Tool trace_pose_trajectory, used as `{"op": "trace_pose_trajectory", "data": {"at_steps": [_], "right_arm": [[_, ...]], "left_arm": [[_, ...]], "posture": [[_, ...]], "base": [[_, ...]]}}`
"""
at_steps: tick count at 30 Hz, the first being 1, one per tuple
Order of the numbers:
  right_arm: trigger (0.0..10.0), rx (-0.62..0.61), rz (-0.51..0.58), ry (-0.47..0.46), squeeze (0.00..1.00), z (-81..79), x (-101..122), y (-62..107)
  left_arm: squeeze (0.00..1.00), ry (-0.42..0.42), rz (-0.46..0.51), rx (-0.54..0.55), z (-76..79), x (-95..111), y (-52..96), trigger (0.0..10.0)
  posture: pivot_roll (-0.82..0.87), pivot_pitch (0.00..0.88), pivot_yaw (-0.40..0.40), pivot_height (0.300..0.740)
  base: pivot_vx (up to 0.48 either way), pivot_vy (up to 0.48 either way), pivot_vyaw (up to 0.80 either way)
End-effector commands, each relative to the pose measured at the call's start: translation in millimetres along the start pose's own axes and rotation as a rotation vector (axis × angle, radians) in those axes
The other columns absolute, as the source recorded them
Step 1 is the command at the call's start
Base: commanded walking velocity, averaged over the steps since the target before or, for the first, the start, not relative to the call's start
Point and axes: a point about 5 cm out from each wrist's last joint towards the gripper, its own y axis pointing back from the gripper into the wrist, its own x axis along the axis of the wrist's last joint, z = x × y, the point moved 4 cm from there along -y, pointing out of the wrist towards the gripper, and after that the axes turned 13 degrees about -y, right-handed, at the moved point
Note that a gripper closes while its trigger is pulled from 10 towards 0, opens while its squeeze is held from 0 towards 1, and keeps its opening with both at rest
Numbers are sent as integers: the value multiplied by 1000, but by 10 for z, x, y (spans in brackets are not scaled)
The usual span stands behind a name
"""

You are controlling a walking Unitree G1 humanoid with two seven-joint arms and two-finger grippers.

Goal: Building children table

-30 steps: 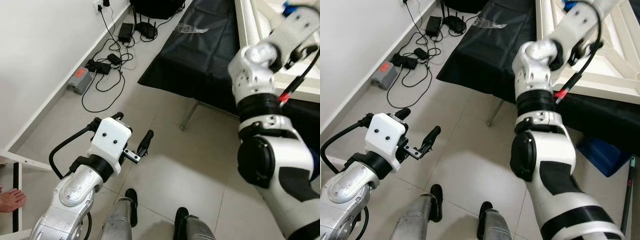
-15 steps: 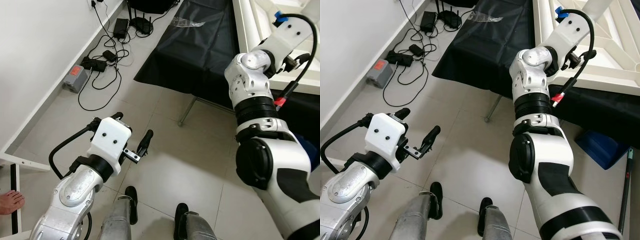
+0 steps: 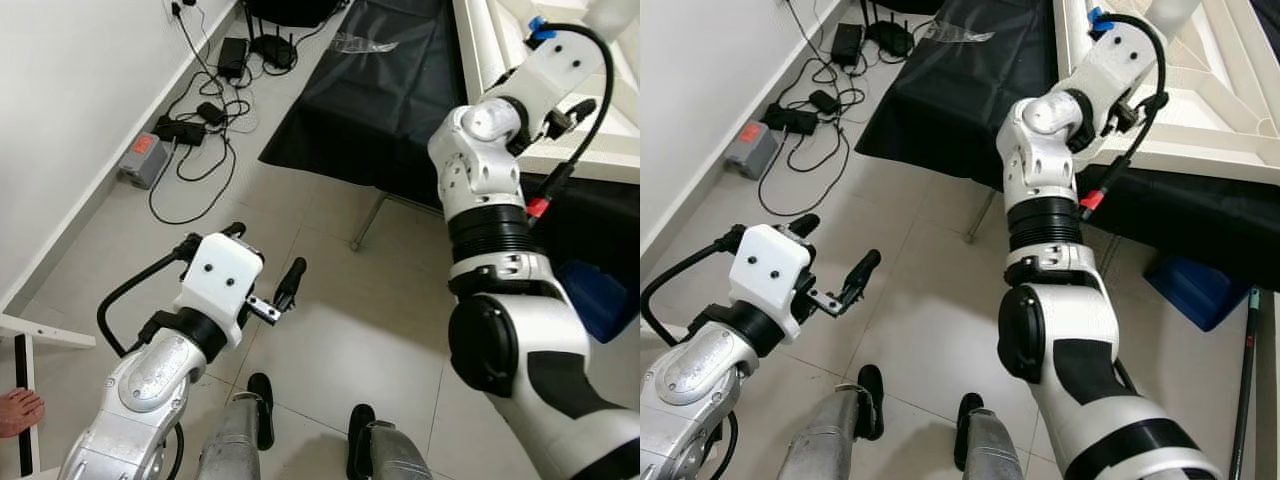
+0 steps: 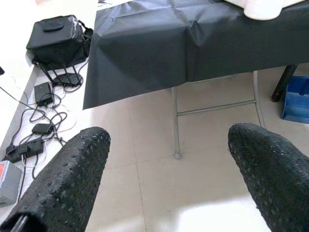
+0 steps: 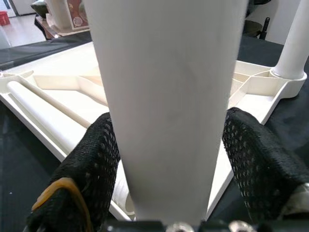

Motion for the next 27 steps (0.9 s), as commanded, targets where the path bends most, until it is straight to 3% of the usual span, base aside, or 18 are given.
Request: {"op": "trace_pose_trajectory", "data": {"at_steps": [1, 13, 27], "right_arm": [[10000, -8, -12, 2, 0, 40, -35, 21], [10000, 7, -12, 10, 0, 53, -25, 63], [10000, 43, -67, 4, 0, 106, -21, 246]], "left_arm": [[0, 7, -6, -5, 29, -22, 15, 10000], [0, 5, -5, -2, 25, -18, 14, 10000], [0, 3, -3, 3, 16, -16, 10, 10000]], "posture": [[221, 363, -51, 740], [220, 363, -50, 740], [221, 359, -48, 740]], "base": [[0, 0, 0], [0, 0, 0], [0, 0, 0]]}}
